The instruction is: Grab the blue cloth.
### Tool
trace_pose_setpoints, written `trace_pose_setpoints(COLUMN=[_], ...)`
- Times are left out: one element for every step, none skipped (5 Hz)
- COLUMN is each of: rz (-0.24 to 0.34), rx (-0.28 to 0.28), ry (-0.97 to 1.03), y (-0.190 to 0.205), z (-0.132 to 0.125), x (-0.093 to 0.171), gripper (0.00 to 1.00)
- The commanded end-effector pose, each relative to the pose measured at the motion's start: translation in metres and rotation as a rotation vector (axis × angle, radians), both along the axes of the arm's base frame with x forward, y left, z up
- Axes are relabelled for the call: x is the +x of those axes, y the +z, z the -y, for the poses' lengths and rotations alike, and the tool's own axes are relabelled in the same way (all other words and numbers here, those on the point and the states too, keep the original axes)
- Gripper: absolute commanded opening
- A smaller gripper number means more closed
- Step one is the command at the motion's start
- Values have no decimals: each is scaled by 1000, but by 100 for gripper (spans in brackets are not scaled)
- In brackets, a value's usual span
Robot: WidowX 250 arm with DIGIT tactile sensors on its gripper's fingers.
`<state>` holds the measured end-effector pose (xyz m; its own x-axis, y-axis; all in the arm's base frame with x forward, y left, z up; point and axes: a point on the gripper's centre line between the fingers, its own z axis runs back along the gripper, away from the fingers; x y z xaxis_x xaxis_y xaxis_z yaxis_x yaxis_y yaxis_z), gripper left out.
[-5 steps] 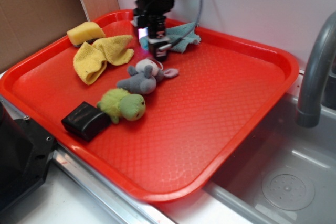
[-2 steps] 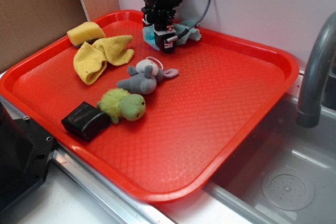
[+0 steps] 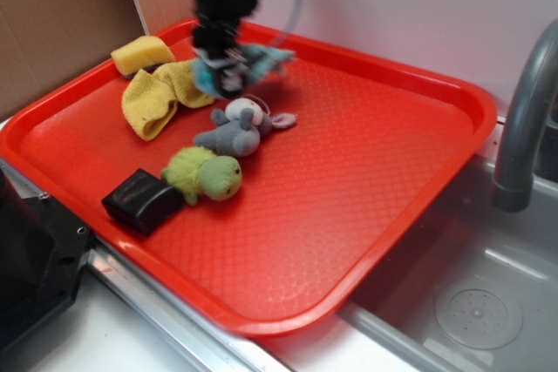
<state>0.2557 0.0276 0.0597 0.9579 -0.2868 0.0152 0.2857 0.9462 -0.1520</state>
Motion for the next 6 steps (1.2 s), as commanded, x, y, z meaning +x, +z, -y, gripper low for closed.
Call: trace_pose_setpoints(rz=[14,-41,-43,-20,64,59], rx=[7,8,7,28,46,89], ry=[113,126,149,40,27,68], y=[53,73,112,118,129,124], z=[-8,-5,13,35,50,51], x=[-60,-65,-63,-61,-66,-59], gripper=[0,0,0,0,0,0])
